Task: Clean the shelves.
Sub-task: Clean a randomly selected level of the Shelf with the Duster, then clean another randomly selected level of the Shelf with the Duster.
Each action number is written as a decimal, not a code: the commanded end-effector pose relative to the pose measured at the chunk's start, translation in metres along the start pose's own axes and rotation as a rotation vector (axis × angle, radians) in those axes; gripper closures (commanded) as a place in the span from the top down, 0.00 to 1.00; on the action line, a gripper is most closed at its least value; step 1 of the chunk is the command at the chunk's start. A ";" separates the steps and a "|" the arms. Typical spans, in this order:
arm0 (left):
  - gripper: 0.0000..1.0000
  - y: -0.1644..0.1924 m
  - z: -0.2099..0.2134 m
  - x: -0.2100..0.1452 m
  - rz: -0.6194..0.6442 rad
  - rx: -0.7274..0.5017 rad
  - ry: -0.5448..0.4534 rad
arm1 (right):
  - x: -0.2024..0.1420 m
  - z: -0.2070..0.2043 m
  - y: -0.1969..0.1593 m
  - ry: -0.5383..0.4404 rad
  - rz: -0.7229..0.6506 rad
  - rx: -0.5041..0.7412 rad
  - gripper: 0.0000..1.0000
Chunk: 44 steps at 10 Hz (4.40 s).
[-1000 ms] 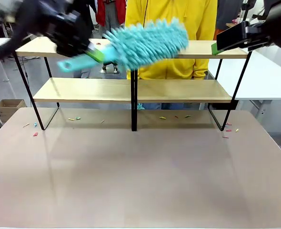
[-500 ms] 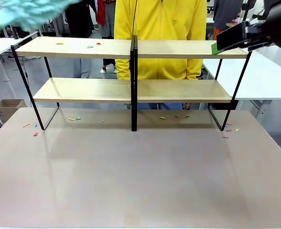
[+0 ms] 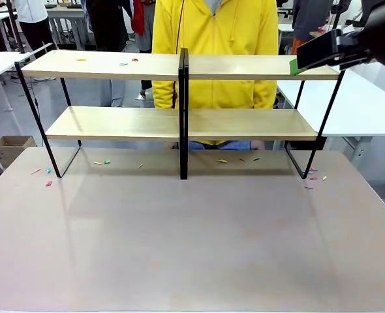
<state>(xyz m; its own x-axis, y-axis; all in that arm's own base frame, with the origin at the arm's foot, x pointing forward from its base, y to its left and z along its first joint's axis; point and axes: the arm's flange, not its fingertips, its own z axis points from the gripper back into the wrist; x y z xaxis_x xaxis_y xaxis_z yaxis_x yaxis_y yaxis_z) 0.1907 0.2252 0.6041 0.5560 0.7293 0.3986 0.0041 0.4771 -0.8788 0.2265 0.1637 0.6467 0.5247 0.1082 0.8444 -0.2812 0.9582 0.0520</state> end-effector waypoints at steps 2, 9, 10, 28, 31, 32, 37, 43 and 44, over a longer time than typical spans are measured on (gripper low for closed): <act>0.12 -0.018 -0.006 0.001 -0.041 -0.001 0.018 | 0.000 0.001 0.000 -0.003 -0.004 -0.002 1.00; 0.12 -0.018 -0.006 0.001 -0.041 -0.001 0.018 | 0.000 0.001 0.000 -0.003 -0.004 -0.002 1.00; 0.12 -0.018 -0.006 0.001 -0.041 -0.001 0.018 | 0.000 0.001 0.000 -0.003 -0.004 -0.002 1.00; 0.12 -0.261 -0.187 -0.153 -0.543 0.119 0.291 | 0.000 0.001 0.000 -0.003 -0.004 -0.002 1.00; 0.12 -0.271 -0.264 -0.178 -0.499 0.290 0.362 | 0.000 0.001 0.000 -0.003 -0.004 -0.002 1.00; 0.12 -0.266 -0.280 -0.184 -0.495 0.323 0.367 | 0.000 0.001 0.000 -0.003 -0.004 -0.002 1.00; 0.12 -0.257 -0.312 -0.199 -0.533 0.416 0.381 | 0.000 0.001 0.000 -0.003 -0.004 -0.002 1.00; 0.12 -0.241 -0.308 -0.190 -0.565 0.586 0.301 | 0.000 0.001 0.000 -0.003 -0.004 -0.002 1.00; 0.12 -0.235 -0.305 -0.179 -0.559 0.652 0.265 | 0.000 0.001 0.000 -0.003 -0.004 -0.002 1.00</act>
<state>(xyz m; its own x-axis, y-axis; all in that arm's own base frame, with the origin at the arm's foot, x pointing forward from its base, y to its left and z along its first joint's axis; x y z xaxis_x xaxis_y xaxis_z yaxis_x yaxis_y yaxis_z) 0.3465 -0.1743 0.6559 0.7973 0.1742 0.5780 -0.0245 0.9660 -0.2574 0.2264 0.1639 0.6469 0.5243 0.1085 0.8446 -0.2815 0.9582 0.0516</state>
